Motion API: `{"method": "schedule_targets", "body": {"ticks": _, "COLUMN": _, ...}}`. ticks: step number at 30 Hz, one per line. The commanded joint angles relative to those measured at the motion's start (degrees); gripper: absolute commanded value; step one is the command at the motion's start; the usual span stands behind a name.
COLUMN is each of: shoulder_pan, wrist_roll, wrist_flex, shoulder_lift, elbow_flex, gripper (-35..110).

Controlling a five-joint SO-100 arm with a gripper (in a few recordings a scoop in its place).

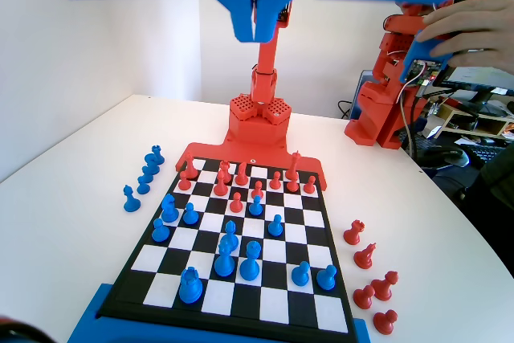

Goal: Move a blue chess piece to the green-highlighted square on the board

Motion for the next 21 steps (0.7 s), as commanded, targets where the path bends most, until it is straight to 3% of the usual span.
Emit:
{"method": "schedule_targets", "body": {"ticks": 1, "shoulder_pan": 0.9, "wrist_roll": -0.3, "wrist_flex": -0.8, "shoulder_lift": 0.2, "elbow_flex": -0.4, "gripper": 1}}
{"method": "schedule_targets", "body": {"ticks": 17, "shoulder_pan": -1.2, "wrist_roll": -4.2, "wrist_flex": -1.6, "shoulder_lift": -1.5, "elbow_flex": -2.2, "gripper": 1}}
{"method": "schedule_targets", "body": {"ticks": 21, "shoulder_pan": -3.1, "wrist_roll": -5.2, "wrist_flex": -6.4, "shoulder_lift": -5.0, "elbow_flex": -3.1, "gripper": 1}}
